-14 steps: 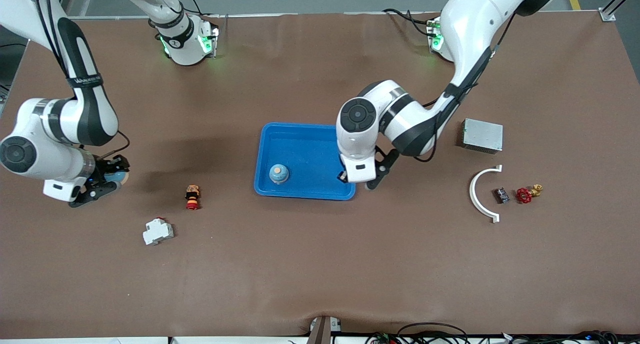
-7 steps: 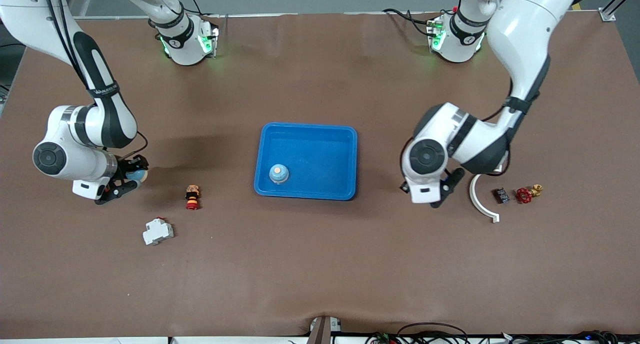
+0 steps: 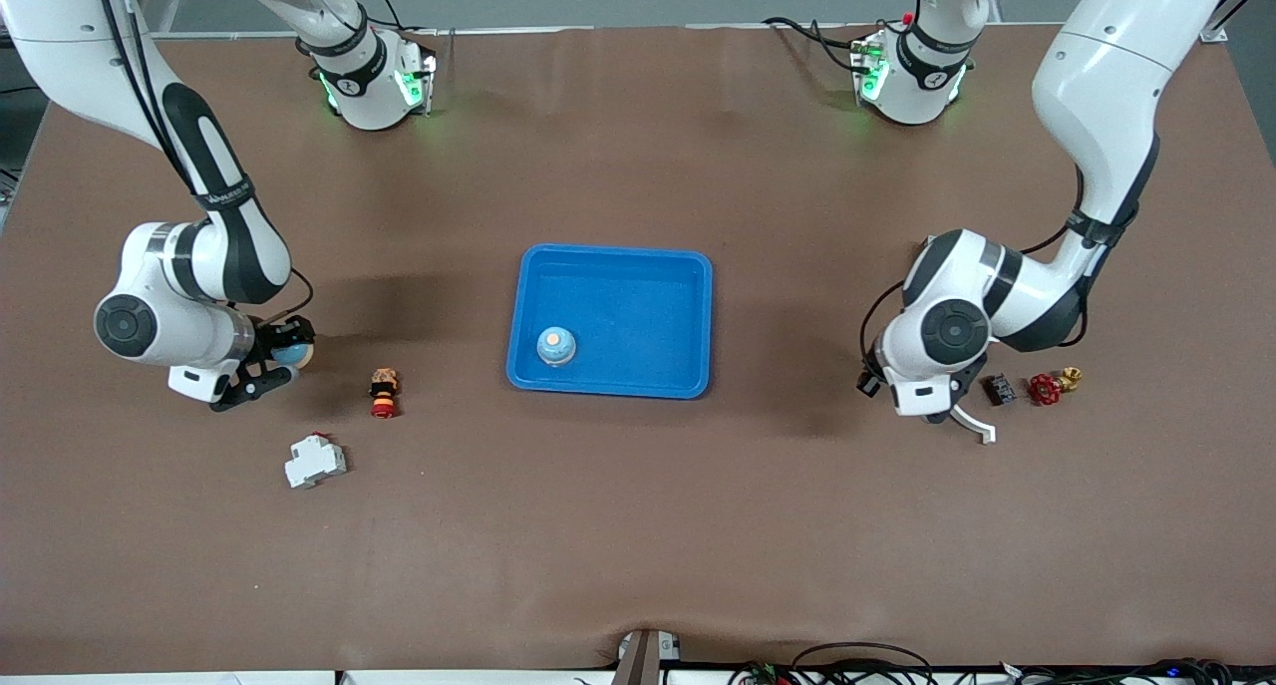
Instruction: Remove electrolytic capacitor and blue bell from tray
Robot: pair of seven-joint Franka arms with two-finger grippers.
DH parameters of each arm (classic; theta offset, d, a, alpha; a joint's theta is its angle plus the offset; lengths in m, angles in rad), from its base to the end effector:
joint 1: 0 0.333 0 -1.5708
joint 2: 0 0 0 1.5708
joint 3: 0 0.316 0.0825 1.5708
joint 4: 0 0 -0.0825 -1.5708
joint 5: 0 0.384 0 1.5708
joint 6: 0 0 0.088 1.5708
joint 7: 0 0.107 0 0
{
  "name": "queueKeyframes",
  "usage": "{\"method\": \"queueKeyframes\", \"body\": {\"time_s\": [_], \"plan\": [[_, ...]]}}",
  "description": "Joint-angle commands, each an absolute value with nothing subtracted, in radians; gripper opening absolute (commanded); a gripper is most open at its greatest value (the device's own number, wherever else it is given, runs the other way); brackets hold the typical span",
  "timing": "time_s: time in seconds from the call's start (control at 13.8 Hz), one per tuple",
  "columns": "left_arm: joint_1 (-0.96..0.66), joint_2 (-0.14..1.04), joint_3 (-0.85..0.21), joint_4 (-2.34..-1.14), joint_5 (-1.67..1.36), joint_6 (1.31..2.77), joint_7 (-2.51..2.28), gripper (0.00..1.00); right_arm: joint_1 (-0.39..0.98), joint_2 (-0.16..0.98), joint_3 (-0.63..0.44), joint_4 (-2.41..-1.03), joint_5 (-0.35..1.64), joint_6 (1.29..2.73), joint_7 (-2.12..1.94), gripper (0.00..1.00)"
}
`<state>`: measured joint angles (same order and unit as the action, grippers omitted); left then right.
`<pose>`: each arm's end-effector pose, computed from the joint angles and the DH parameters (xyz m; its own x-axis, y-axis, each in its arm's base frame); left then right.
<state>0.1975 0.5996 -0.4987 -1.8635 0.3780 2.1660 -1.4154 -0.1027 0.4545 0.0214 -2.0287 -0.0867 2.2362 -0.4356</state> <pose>0.5952 -0.1560 0.2105 0.6080 0.7928 -0.0422 0.7737 -0.6036 -0.1927 0.5702 -0.0491 0.2023 0.8849 0.3987 -0.2408 0.3955 -0.9163 -0.0640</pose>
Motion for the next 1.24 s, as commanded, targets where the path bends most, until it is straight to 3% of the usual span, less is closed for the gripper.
{"method": "queueKeyframes", "body": {"time_s": [0.0,0.07,0.15,0.22,0.58,0.87,1.02,1.09,1.16], "plan": [[0.219,0.584,-0.511,-1.905,0.377,2.207,-1.404,0.00,-0.092,0.463,0.021,-2.029,-0.075,2.247,-0.408,0.15],[0.219,0.586,-0.512,-1.905,0.379,2.207,-1.404,0.10,-0.092,0.469,0.021,-2.029,-0.075,2.253,-0.408,0.15],[0.216,0.586,-0.511,-1.905,0.379,2.206,-1.399,0.41,-0.092,0.472,0.021,-2.029,-0.075,2.266,-0.408,0.15],[0.221,0.580,-0.511,-1.902,0.385,2.198,-1.361,0.99,-0.092,0.480,0.021,-2.029,-0.075,2.273,-0.410,0.15],[0.249,0.549,-0.512,-1.815,0.385,2.149,-1.297,1.00,-0.092,0.492,0.021,-2.028,-0.075,2.278,-0.410,0.18],[0.242,0.554,-0.540,-1.567,0.358,1.900,-1.105,1.00,-0.094,0.497,0.021,-2.028,-0.075,2.287,-0.410,0.18],[0.252,0.542,-0.541,-1.513,0.287,1.867,-0.990,1.00,-0.094,0.500,0.021,-2.026,-0.075,2.287,-0.410,0.21],[0.255,0.529,-0.543,-1.490,0.269,1.855,-0.939,1.00,-0.094,0.502,0.020,-2.026,-0.075,2.287,-0.410,0.26],[0.255,0.506,-0.542,-1.467,0.264,1.815,-0.893,1.00,-0.095,0.502,0.021,-2.026,-0.075,2.287,-0.410,0.40]]}}
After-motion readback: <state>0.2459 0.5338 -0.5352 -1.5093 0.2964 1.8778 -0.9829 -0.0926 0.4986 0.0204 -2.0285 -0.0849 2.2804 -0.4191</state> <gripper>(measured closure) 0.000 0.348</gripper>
